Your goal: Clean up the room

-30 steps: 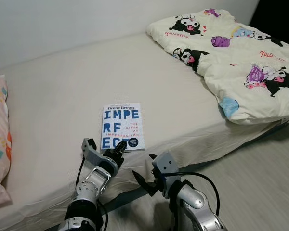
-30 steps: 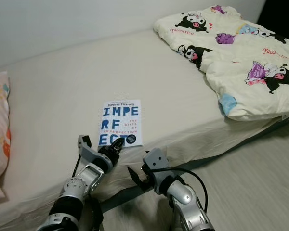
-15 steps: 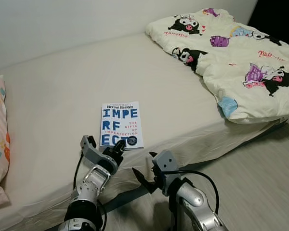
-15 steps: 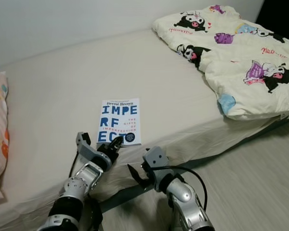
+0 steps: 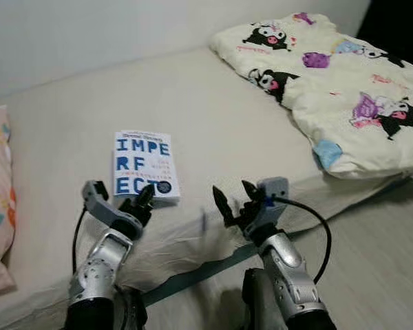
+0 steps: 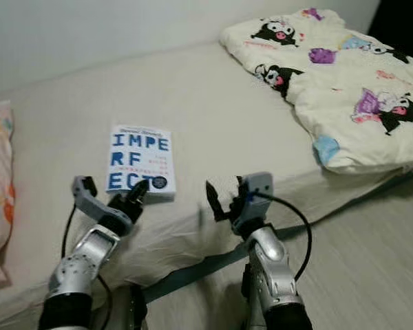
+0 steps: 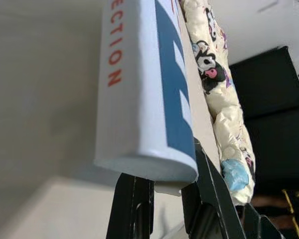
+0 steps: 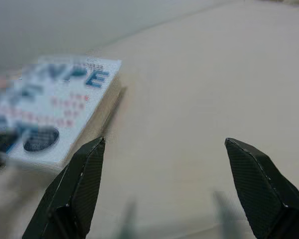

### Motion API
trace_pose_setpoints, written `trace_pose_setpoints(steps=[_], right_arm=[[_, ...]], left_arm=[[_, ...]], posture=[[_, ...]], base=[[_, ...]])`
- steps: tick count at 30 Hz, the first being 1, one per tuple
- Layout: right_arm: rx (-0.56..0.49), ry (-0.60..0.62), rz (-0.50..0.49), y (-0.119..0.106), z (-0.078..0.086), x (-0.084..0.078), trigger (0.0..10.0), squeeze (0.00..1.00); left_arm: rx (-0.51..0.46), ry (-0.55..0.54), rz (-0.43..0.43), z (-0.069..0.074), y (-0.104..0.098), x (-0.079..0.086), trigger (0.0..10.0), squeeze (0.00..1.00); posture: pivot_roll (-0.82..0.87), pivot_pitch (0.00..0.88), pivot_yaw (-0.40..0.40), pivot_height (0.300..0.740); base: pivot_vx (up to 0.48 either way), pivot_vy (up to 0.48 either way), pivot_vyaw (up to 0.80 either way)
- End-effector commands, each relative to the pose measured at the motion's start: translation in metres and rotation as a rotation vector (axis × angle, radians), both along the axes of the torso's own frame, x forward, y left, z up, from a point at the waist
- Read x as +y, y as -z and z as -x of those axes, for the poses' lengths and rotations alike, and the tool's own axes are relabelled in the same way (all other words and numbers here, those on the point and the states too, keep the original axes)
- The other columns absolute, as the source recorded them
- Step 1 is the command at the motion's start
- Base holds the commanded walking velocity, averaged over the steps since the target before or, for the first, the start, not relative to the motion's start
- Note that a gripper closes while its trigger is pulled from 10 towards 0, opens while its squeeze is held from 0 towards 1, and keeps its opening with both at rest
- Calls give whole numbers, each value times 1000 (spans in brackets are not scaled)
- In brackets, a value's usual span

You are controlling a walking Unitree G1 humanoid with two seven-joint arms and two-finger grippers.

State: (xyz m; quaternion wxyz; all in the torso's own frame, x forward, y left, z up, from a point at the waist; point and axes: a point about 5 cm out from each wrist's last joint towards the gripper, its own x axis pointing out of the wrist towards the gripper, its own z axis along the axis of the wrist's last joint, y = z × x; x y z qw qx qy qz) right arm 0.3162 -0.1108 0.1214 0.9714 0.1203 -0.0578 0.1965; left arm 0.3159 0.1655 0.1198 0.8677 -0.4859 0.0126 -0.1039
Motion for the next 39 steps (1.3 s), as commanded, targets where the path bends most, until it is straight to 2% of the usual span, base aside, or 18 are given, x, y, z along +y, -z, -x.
trace_pose_setpoints(steps=[1, 3, 4, 7, 8, 11, 19, 22, 27, 39], right_arm=[[21, 13, -87, -3, -3, -4, 10000, 1000], [19, 3, -183, -9, -7, -8, 10000, 1000], [19, 3, -183, -9, -7, -8, 10000, 1000], [23, -12, -306, -20, -12, -11, 10000, 1000], [23, -12, -306, -20, -12, -11, 10000, 1000], [30, -18, -407, -30, -17, -14, 10000, 1000], [31, -30, -473, -38, -24, -17, 10000, 1000], [19, -129, -546, -52, -26, -9, 10000, 1000], [82, -153, -520, -49, -30, -3, 10000, 1000], [198, -162, -546, -36, -36, 4, 10000, 1000]], left_arm=[[-38, 16, 30, 7, -6, 7, 0, 0], [-55, 31, 74, 13, -10, 10, 0, 0], [-55, 31, 74, 13, -10, 10, 0, 0], [-86, 89, 137, 19, -20, 8, 0, 0], [-86, 89, 137, 19, -20, 8, 0, 0], [-117, 177, 170, 26, -29, 1, 0, 0], [-130, 277, 184, 36, -31, -10, 0, 0], [-113, 329, 172, 43, -29, -19, 0, 0], [-104, 358, 182, 47, -31, -23, 0, 0], [-134, 420, 204, 51, -40, -32, 0, 0]], posture=[[-66, 157, 12, 558], [-63, 155, 9, 558], [-63, 155, 9, 558], [-61, 150, 8, 558], [-61, 150, 8, 558], [-59, 146, 8, 558], [-57, 149, 11, 558], [-57, 151, 12, 558], [-53, 151, 10, 558], [-48, 146, 7, 558]], base=[[0, 0, 0], [0, 0, 0], [0, 0, 0], [0, 0, 0], [0, 0, 0], [0, 0, 0], [0, 0, 0], [0, 0, 0], [0, 0, 0], [0, 0, 0]])
